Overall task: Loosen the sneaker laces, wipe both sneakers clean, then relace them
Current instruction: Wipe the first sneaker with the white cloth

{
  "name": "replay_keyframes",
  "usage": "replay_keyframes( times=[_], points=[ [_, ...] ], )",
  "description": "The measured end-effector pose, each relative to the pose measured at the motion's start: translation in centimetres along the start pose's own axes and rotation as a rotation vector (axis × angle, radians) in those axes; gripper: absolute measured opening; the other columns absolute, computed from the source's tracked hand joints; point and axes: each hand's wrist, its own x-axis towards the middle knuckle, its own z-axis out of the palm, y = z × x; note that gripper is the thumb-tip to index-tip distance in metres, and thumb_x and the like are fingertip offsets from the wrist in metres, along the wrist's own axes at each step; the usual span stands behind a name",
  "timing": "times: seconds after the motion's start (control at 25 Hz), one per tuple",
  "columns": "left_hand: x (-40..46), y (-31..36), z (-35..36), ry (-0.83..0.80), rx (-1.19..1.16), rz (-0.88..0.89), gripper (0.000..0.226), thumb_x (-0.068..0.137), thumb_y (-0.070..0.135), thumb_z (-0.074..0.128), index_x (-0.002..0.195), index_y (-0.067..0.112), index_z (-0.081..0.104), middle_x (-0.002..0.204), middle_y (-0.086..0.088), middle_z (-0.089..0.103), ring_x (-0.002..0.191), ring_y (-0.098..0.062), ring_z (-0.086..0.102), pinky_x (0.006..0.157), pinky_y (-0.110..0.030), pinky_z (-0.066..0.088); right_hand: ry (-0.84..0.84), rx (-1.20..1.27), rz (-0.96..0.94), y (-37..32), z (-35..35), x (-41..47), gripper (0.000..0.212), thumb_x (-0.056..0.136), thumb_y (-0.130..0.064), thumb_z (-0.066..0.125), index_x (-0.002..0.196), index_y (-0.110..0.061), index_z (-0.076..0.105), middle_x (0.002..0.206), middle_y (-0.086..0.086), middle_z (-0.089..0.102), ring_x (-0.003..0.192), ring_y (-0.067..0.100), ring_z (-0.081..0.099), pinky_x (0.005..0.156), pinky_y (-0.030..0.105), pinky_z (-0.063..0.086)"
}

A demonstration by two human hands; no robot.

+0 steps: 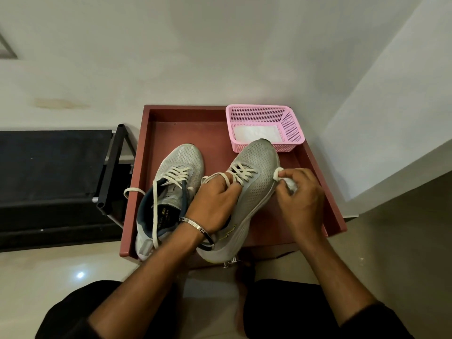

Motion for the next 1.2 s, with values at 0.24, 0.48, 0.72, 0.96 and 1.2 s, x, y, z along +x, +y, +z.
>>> replay_keyframes(
  times=[0.24, 0.48, 0.72, 0.96, 1.2],
  points=[
    [-0.9, 1.8, 0.7, 0.031, 0.321, 0.127, 0.032, 0.09, 0.026, 0.051, 0.064, 0.011, 0.042, 0.06, 0.0, 0.046, 0.063, -0.026, 0.049, 0.061, -0.037, 0.038, 0.038, 0.033, 0.012, 0.0, -0.4, 0.3, 0.016, 0.082, -0.002, 0.067, 0.096, -0.009, 0.071, 0.102, 0.005, 0.066, 0.087, 0.01, 0.059, 0.071, -0.004, 0.034],
    [0.3, 0.8, 1.6, -0.169, 0.54, 0.152, 0.032, 0.089, 0.04, 0.045, 0.064, 0.021, 0.038, 0.064, 0.003, 0.049, 0.066, -0.024, 0.051, 0.061, -0.036, 0.042, -0.109, 0.059, 0.03, 0.1, -0.4, 0.4, 0.014, 0.084, -0.007, 0.068, 0.097, -0.013, 0.071, 0.104, 0.003, 0.065, 0.09, 0.016, 0.062, 0.07, 0.014, 0.045],
    [-0.8, 1.0, 2.3, -0.237, 0.57, 0.077, 0.032, 0.092, 0.05, 0.045, 0.083, 0.021, 0.054, 0.082, 0.002, 0.065, 0.077, -0.022, 0.061, 0.071, -0.036, 0.05, -0.27, 0.017, 0.097, 1.5, 0.6, 0.2, 0.016, 0.081, -0.008, 0.065, 0.092, -0.019, 0.071, 0.103, -0.002, 0.066, 0.09, 0.013, 0.062, 0.073, 0.024, 0.051],
    [-3.8, 1.8, 1.1, 0.082, 0.572, 0.11, 0.023, 0.091, 0.051, 0.052, 0.099, 0.034, 0.066, 0.087, 0.012, 0.062, 0.087, -0.012, 0.057, 0.075, -0.03, 0.047, -0.3, 0.037, 0.124, 1.6, 0.7, 0.3, 0.017, 0.082, -0.007, 0.063, 0.093, -0.019, 0.071, 0.104, -0.001, 0.065, 0.093, 0.016, 0.06, 0.076, 0.023, 0.047],
    [-1.5, 3.1, 2.8, 0.138, 0.899, -0.023, 0.049, 0.088, 0.066, 0.046, 0.105, 0.023, 0.062, 0.108, -0.003, 0.054, 0.104, -0.024, 0.049, 0.089, -0.038, 0.043, -0.291, 0.047, 0.156, 1.3, 0.8, 0.3, 0.017, 0.081, -0.005, 0.063, 0.091, -0.015, 0.071, 0.101, 0.002, 0.063, 0.093, 0.022, 0.06, 0.075, 0.03, 0.051]
  ],
)
